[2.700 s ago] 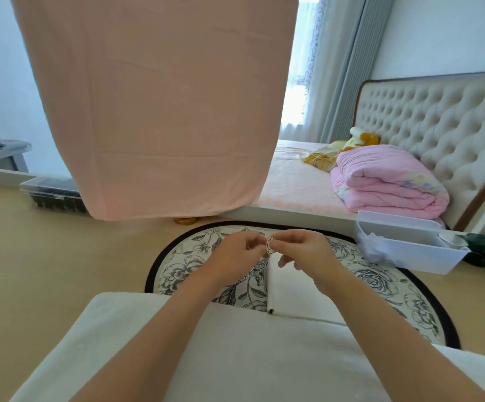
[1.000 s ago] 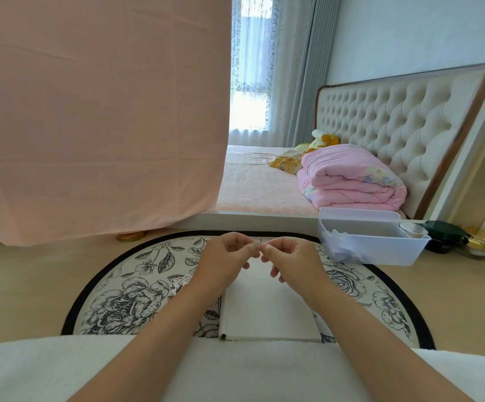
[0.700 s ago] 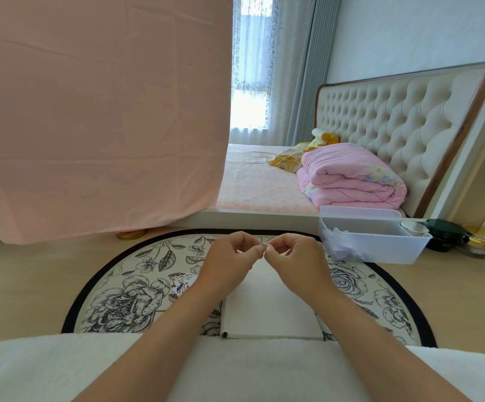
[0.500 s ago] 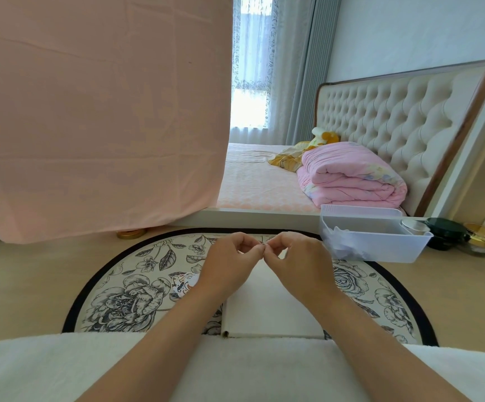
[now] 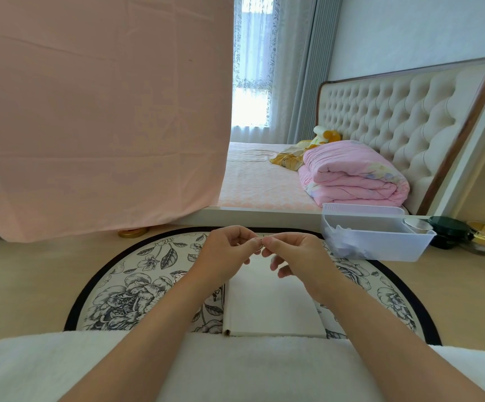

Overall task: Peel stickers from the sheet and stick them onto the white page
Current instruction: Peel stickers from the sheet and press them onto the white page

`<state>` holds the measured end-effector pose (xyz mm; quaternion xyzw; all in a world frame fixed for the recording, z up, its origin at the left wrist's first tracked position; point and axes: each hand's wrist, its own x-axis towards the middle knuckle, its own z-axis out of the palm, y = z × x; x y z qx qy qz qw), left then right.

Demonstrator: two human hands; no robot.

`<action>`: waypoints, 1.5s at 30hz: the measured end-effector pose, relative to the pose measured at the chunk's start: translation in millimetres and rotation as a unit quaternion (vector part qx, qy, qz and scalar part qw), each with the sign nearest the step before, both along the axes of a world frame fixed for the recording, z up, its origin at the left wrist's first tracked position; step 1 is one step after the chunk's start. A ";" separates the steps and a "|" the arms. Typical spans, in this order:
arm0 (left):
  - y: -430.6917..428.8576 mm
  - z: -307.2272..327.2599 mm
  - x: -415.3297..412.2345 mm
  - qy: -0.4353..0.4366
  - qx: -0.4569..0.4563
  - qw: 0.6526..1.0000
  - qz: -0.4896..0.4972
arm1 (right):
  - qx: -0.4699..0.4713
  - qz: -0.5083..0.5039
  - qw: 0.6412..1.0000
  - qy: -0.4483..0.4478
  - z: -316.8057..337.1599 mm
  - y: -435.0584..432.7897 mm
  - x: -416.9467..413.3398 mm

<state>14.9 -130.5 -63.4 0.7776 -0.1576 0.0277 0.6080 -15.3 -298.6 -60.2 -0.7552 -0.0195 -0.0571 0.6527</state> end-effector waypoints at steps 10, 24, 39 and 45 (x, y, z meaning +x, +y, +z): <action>-0.5 -2.8 1.1 -0.004 0.004 1.000 0.024 | -0.036 -0.027 0.998 -0.036 -5.0 10.2 2.8; -1.0 -5.7 3.4 -0.033 0.017 0.999 0.018 | -0.136 -0.060 0.986 -0.070 -5.2 9.4 4.5; -6.2 -13.5 6.1 -0.052 0.037 0.997 0.032 | -0.321 -0.120 0.928 -0.147 -13.0 9.1 6.3; -5.4 -17.5 1.1 -0.162 0.148 0.966 0.135 | -0.152 -0.095 0.980 -0.091 -14.3 10.4 8.2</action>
